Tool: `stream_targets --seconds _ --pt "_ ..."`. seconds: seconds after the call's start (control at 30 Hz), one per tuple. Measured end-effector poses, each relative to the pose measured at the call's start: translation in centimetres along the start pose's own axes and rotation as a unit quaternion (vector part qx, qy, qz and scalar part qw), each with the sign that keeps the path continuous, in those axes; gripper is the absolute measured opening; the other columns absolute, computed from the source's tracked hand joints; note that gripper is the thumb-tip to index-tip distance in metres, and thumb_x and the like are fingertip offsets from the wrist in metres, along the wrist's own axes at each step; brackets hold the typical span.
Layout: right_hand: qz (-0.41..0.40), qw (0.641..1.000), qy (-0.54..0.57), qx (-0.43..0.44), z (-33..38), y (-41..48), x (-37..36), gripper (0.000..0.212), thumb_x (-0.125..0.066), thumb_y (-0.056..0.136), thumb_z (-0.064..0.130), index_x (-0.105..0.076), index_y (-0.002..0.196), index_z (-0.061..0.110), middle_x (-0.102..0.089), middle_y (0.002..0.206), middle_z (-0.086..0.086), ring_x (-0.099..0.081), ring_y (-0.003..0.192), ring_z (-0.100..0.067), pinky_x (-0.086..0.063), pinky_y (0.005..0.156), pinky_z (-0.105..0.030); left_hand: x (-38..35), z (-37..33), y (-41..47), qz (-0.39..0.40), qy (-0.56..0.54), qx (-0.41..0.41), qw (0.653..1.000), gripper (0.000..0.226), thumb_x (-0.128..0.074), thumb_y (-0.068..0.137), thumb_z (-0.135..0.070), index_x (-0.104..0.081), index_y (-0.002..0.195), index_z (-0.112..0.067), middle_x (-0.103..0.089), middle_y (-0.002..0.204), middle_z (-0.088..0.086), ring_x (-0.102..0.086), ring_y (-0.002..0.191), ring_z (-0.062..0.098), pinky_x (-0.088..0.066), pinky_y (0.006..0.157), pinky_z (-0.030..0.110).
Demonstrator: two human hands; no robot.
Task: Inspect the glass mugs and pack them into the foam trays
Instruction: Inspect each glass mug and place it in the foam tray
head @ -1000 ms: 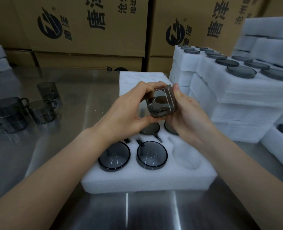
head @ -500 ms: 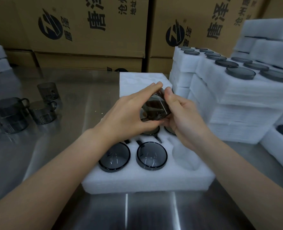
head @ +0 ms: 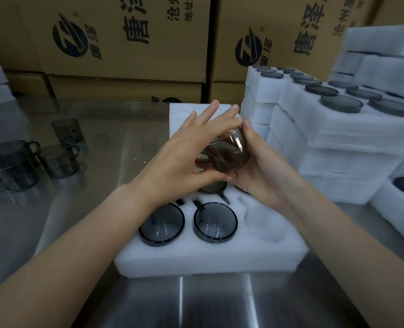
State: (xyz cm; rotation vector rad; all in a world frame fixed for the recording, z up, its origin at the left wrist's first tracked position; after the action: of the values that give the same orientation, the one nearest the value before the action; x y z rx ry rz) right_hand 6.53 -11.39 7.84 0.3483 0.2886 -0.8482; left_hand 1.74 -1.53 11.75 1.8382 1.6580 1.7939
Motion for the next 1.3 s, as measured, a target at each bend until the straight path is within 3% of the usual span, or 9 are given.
stream_targets --seconds 0.13,0.33,0.5,0.6,0.73,0.83,1.03,1.13,1.3 --pt "-0.006 0.999 -0.034 -0.019 -0.3 -0.1 0.0 0.058 -0.058 0.084 0.058 -0.066 0.123 0.014 -0.065 0.126 -0.018 -0.064 0.113 -0.036 -0.057 0.085 -0.043 0.0 0.4 0.1 0.002 0.024 0.027 0.999 0.091 -0.084 0.074 -0.019 -0.029 0.147 -0.027 -0.028 0.157 -0.008 -0.013 0.149 0.012 -0.009 0.123 0.041" --pt "-0.03 0.997 -0.043 0.052 0.3 -0.5 0.3 0.032 -0.075 0.076 0.021 -0.074 0.107 0.013 -0.072 0.111 -0.01 -0.069 0.102 -0.026 -0.057 0.083 -0.036 -0.6 0.5 0.1 0.027 0.035 0.035 0.998 0.101 -0.076 0.071 -0.048 -0.024 0.152 -0.016 -0.023 0.16 -0.003 -0.019 0.146 0.004 -0.011 0.122 0.028" --pt "-0.085 0.99 -0.087 0.077 0.5 -0.5 0.8 0.022 -0.075 0.075 0.027 -0.07 0.093 0.015 -0.072 0.09 -0.005 -0.07 0.079 -0.02 -0.056 0.063 -0.03 -0.5 1.1 -0.2 0.008 0.033 0.081 0.996 0.092 -0.068 0.075 -0.048 -0.025 0.153 -0.023 -0.03 0.157 -0.009 -0.037 0.136 0.0 -0.031 0.108 0.013" --pt "-0.102 0.988 -0.094 0.074 0.4 -0.5 1.1 0.035 -0.075 0.071 0.041 -0.07 0.092 0.014 -0.069 0.095 -0.012 -0.067 0.085 -0.026 -0.056 0.076 -0.042 -0.7 1.2 -0.2 0.014 0.018 0.076 0.997 0.089 -0.075 0.076 -0.035 -0.029 0.151 -0.02 -0.031 0.157 -0.008 -0.036 0.135 -0.002 -0.027 0.106 0.005" --pt "-0.105 0.99 -0.071 0.061 0.3 -0.4 1.3 0.04 -0.072 0.076 0.042 -0.068 0.095 0.007 -0.066 0.104 -0.02 -0.067 0.097 -0.032 -0.053 0.091 -0.053 -0.9 0.8 0.0 0.035 -0.001 0.052 0.998 0.087 -0.078 0.078 -0.02 -0.029 0.15 -0.014 -0.029 0.157 -0.003 -0.027 0.142 0.002 -0.021 0.114 0.012" --pt "-0.111 0.992 -0.031 0.052 0.3 -0.3 1.6 0.047 -0.067 0.081 0.037 -0.06 0.11 0.002 -0.062 0.108 -0.021 -0.065 0.098 -0.029 -0.056 0.088 -0.048 -0.9 0.2 0.1 0.053 -0.016 0.032 0.998 0.085 -0.076 0.079 -0.016 -0.028 0.15 -0.012 -0.026 0.158 -0.002 -0.018 0.146 0.005 -0.017 0.116 0.014" --pt "-0.104 0.993 0.008 0.058 0.5 -0.3 1.7 0.046 -0.064 0.081 0.033 -0.055 0.115 0.003 -0.066 0.096 -0.013 -0.067 0.085 -0.02 -0.058 0.073 -0.033 -1.1 0.0 0.2 0.072 -0.004 0.02 0.997 0.085 -0.077 0.079 -0.013 -0.029 0.149 -0.016 -0.024 0.16 -0.002 -0.009 0.149 0.007 -0.011 0.122 0.028" --pt "-0.109 0.991 0.023 0.079 0.7 -0.5 2.0 0.035 -0.064 0.082 0.028 -0.061 0.105 0.001 -0.071 0.092 -0.011 -0.07 0.085 -0.02 -0.058 0.071 -0.034 -0.6 0.2 0.1 0.028 0.014 0.017 0.999 0.088 -0.075 0.077 -0.008 -0.028 0.15 -0.017 -0.027 0.158 -0.005 -0.016 0.148 0.009 -0.015 0.121 0.028" --pt "-0.072 0.994 0.02 0.074 1.0 -0.4 1.2 0.058 -0.065 0.084 0.031 -0.053 0.132 0.001 -0.063 0.106 -0.013 -0.062 0.101 -0.024 -0.053 0.089 -0.037 0.2 0.5 -0.2 -0.037 0.027 0.013 0.999 0.077 -0.071 0.075 -0.003 -0.04 0.145 -0.013 -0.047 0.145 -0.003 -0.042 0.135 0.008 -0.033 0.111 0.019"
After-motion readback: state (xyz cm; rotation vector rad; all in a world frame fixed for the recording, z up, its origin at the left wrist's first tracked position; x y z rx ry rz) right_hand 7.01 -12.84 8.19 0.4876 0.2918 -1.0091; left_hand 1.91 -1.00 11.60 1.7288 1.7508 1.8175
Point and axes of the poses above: each hand's wrist, its own y-axis towards the middle knuckle, its own x-axis out of the back of the hand, z = x × y, the point moved 7 cm from there along y, towards the middle knuckle
